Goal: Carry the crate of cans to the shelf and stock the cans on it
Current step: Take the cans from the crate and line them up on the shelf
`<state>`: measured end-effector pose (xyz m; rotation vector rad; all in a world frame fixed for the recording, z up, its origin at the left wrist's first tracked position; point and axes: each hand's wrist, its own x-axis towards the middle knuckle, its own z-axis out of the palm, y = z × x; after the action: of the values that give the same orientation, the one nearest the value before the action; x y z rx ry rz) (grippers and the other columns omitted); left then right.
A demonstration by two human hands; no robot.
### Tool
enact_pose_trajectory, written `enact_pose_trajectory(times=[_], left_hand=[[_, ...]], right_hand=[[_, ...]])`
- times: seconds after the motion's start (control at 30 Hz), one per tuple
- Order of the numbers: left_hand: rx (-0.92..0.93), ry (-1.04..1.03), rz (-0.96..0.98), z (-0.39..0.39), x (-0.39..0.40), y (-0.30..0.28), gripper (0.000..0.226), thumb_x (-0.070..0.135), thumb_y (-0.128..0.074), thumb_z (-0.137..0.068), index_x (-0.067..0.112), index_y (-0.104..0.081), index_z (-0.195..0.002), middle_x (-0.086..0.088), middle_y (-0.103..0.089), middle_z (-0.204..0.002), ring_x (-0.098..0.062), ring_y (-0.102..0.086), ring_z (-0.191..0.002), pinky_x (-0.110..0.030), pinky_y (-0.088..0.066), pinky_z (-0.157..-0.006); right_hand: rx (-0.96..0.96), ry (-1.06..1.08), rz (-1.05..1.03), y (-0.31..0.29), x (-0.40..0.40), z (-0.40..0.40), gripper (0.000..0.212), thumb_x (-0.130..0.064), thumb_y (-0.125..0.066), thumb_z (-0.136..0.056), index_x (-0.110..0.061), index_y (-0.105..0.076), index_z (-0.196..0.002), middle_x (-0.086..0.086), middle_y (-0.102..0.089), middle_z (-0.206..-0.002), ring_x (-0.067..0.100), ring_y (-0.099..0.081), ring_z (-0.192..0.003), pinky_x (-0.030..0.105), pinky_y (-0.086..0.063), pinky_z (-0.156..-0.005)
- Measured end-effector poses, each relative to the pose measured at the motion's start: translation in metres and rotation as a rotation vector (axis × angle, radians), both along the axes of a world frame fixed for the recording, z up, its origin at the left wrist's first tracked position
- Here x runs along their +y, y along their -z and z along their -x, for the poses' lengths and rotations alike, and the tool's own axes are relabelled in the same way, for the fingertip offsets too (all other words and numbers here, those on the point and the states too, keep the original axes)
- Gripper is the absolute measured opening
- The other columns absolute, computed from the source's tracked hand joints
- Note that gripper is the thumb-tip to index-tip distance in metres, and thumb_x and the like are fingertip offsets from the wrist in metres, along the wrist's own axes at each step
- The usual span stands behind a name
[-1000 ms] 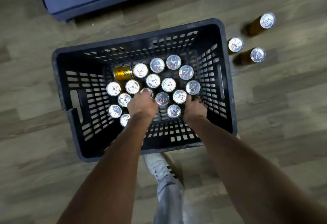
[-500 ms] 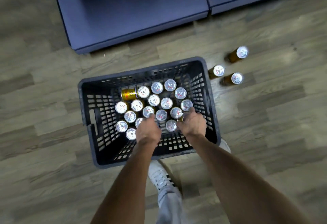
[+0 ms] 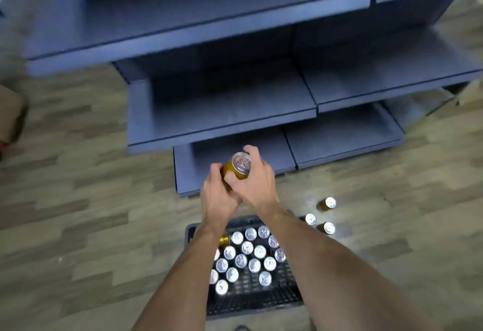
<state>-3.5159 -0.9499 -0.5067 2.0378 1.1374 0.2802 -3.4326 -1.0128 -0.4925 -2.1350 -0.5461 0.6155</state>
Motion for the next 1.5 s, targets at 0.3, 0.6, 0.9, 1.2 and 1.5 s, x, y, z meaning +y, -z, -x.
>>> enact_pose_trajectory(times=[0.3, 0.6, 0.9, 1.2, 1.5], left_hand=[[-0.304, -0.217, -0.186, -0.031, 0.082, -0.2, 0.042, 0.025, -0.053, -0.077, 0.024, -0.056, -0.119, -0.004, -0.068, -0.093, -0.025, -0.062, -0.088, -0.03, -0.046, -0.07], [-0.233, -0.269, -0.376, -0.013, 0.128, -0.241, 0.032, 0.024, -0.056, -0.08, 0.021, -0.058, -0.112, -0.004, -0.067, -0.09, -0.023, -0.057, -0.086, -0.025, -0.031, -0.069], [-0.259, -0.364, -0.333, -0.04, 0.206, -0.286, 0.016, 0.026, -0.055, -0.088, 0.016, -0.05, -0.099, -0.008, -0.064, -0.087, -0.028, -0.057, -0.079, -0.033, -0.037, -0.062], [-0.394, -0.267, -0.263, -0.092, 0.301, -0.267, 0.017, 0.018, -0.061, -0.09, 0.007, -0.054, -0.1, 0.002, -0.059, -0.079, -0.019, -0.057, -0.073, -0.024, -0.037, -0.059], [-0.379, -0.236, -0.344, -0.112, 0.395, -0.244, 0.018, 0.028, -0.058, -0.093, 0.024, -0.058, -0.11, 0.002, -0.067, -0.105, -0.015, -0.062, -0.095, -0.021, -0.044, -0.074]], right_hand=[[-0.191, 0.053, -0.359, -0.214, 0.095, -0.016, 0.059, -0.05, -0.071, -0.072, -0.026, -0.048, -0.121, -0.003, -0.064, -0.106, 0.021, -0.058, -0.104, 0.04, -0.05, -0.091], [-0.181, 0.009, -0.442, -0.243, 0.144, -0.004, 0.065, -0.048, -0.071, -0.077, -0.028, -0.045, -0.132, -0.003, -0.061, -0.114, 0.015, -0.055, -0.108, 0.025, -0.044, -0.09], [-0.083, -0.009, -0.44, -0.284, 0.229, -0.016, 0.075, -0.039, -0.071, -0.077, -0.029, -0.039, -0.143, 0.004, -0.055, -0.124, 0.019, -0.047, -0.12, 0.025, -0.037, -0.096], [-0.179, 0.057, -0.494, -0.267, 0.325, -0.066, 0.068, -0.032, -0.078, -0.071, -0.012, -0.055, -0.132, 0.009, -0.065, -0.116, 0.027, -0.058, -0.111, 0.037, -0.047, -0.096], [-0.228, 0.028, -0.425, -0.246, 0.417, -0.085, 0.08, -0.044, -0.067, -0.064, -0.019, -0.048, -0.138, 0.005, -0.064, -0.124, 0.027, -0.057, -0.116, 0.04, -0.049, -0.097]])
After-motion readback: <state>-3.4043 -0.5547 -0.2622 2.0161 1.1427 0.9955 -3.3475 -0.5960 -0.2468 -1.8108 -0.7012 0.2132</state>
